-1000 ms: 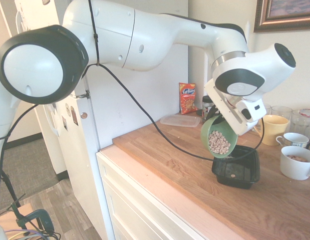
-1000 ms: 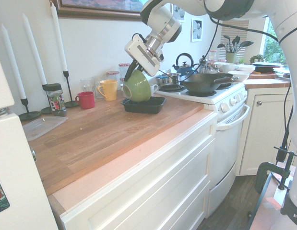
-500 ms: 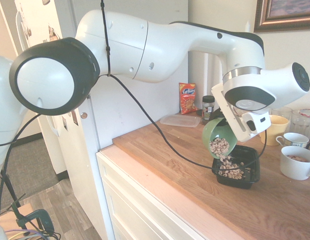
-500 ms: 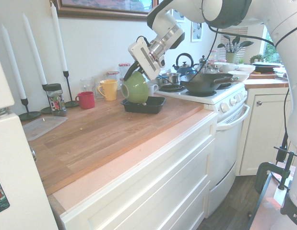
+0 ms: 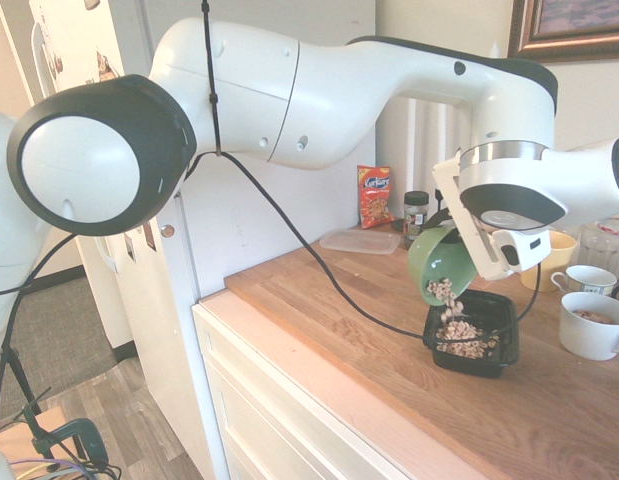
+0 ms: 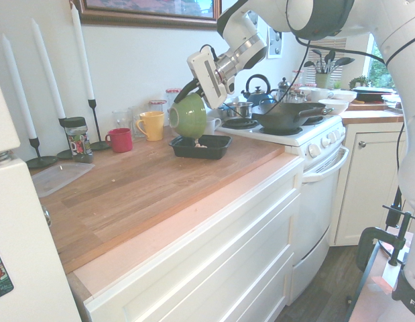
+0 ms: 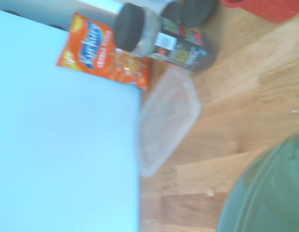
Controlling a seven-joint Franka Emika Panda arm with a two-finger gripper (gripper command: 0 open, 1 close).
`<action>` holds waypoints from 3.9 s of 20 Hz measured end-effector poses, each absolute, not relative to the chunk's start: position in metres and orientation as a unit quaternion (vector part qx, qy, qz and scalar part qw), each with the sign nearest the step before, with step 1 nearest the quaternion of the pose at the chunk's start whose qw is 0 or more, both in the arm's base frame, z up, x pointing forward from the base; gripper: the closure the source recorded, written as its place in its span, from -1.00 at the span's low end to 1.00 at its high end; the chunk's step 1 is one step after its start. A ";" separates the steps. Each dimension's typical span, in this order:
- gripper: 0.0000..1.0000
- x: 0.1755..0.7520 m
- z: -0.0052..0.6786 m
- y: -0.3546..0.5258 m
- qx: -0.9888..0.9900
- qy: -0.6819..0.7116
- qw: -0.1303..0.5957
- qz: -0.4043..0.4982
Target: Pour the cereal into the box
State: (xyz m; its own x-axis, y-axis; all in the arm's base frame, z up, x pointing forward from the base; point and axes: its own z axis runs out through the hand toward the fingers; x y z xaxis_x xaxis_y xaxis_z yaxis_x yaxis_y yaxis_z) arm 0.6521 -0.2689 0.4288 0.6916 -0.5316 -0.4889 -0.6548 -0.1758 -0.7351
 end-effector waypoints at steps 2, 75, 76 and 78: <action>1.00 0.649 0.429 -0.273 -0.756 0.387 0.524 0.064; -1.00 0.684 0.316 0.170 -0.903 0.348 -0.209 -0.140; -1.00 0.684 0.317 0.169 -0.903 0.349 -0.208 -0.139; -1.00 0.685 0.318 0.169 -0.903 0.352 -0.206 -0.138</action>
